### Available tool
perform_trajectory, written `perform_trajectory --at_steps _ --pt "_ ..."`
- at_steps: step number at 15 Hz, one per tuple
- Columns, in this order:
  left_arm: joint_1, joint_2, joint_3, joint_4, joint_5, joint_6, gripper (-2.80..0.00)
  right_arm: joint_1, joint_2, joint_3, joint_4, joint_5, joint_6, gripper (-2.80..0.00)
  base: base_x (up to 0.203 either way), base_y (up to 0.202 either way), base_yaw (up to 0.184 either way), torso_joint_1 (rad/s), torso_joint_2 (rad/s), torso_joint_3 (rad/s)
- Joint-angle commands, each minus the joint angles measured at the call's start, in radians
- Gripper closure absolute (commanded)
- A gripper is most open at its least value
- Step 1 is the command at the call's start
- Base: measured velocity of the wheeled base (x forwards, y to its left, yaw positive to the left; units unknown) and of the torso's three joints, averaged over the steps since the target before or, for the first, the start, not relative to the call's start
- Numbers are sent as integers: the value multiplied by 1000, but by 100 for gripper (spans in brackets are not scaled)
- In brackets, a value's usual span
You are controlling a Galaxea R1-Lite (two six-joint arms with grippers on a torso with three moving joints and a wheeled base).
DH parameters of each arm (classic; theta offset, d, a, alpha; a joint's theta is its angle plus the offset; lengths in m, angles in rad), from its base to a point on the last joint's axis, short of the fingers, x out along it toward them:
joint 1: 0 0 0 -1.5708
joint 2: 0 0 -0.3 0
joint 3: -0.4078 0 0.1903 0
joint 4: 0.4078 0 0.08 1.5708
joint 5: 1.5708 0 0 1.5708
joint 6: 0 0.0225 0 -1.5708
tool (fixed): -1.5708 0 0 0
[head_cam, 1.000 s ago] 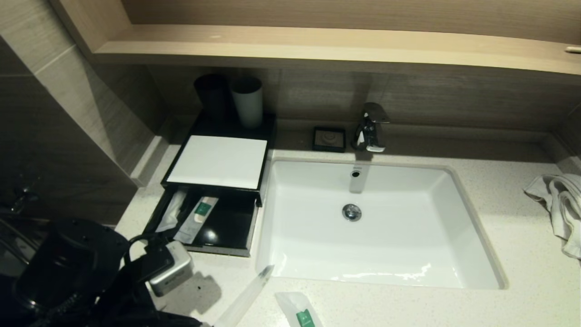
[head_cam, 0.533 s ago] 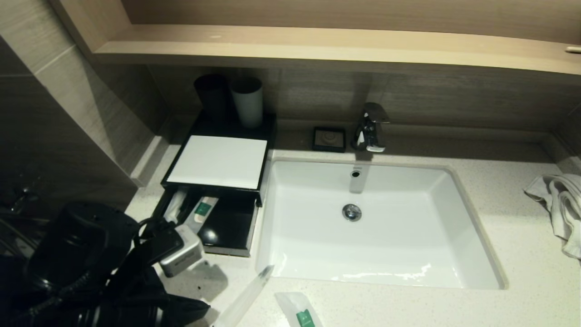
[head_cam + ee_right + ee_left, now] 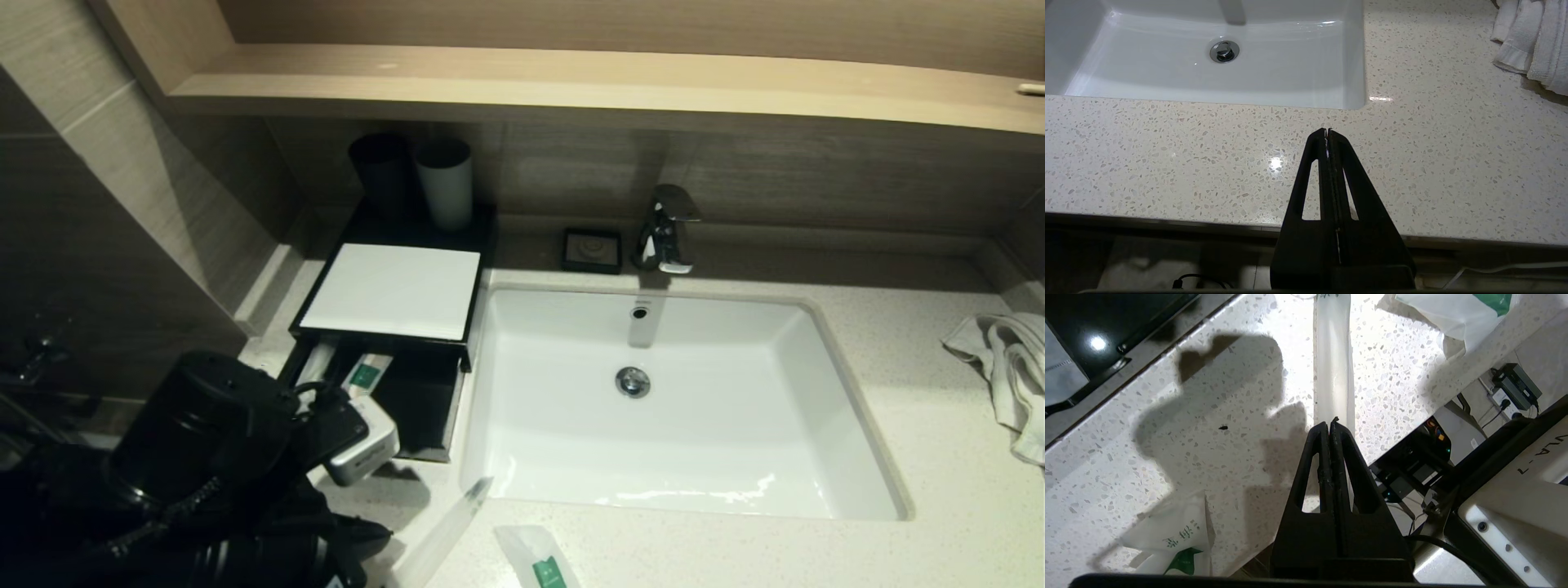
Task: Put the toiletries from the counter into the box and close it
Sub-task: Pick up the bathroom toiletry
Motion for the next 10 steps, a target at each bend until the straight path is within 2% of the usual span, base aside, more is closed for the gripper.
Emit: perform_trajectory --at_steps 1,3,6,10 --pt "1 -53 49 -3 -2 0 0 -1 0 0 0 1 0 0 0 0 0 0 0 0" --pt "2 -104 97 -6 -6 -4 0 0 0 0 0 1 0 0 0 0 0 0 0 0" --pt "4 -153 137 -12 -9 -56 0 0 0 0 0 -1 0 0 0 0 0 0 0 0" --pt "6 -204 233 -72 -27 -62 0 -1 0 0 0 1 0 0 0 0 0 0 0 0"
